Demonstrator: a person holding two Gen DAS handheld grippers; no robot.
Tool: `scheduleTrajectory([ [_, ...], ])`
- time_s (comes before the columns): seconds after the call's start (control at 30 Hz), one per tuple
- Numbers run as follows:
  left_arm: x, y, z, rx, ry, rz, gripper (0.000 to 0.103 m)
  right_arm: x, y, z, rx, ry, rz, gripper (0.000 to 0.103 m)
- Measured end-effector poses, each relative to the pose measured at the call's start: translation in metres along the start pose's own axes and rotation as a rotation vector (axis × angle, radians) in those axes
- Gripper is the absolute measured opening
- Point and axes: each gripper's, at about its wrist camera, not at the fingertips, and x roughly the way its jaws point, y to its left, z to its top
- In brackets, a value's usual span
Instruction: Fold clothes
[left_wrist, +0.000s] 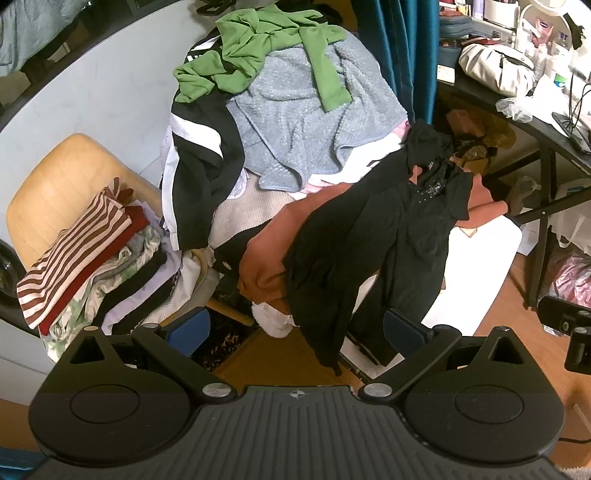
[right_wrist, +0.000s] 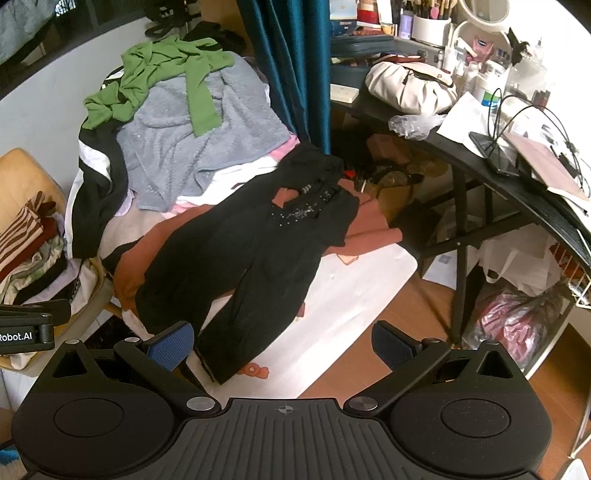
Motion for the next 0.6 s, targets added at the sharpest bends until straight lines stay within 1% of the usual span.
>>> scheduleTrajectory([
  [0.4,0.005,-0.011,0.013,-0.015,0.006,0.013,0.102,0.011,-0.01,0.015,-0.013,0.003,0.014,0.102],
  [0.6,0.005,-0.013,0.015,-0.037,0.008,0.005,0.102,0.012,-0.017,0.02,-0.011,0.005,0.019,0.102],
])
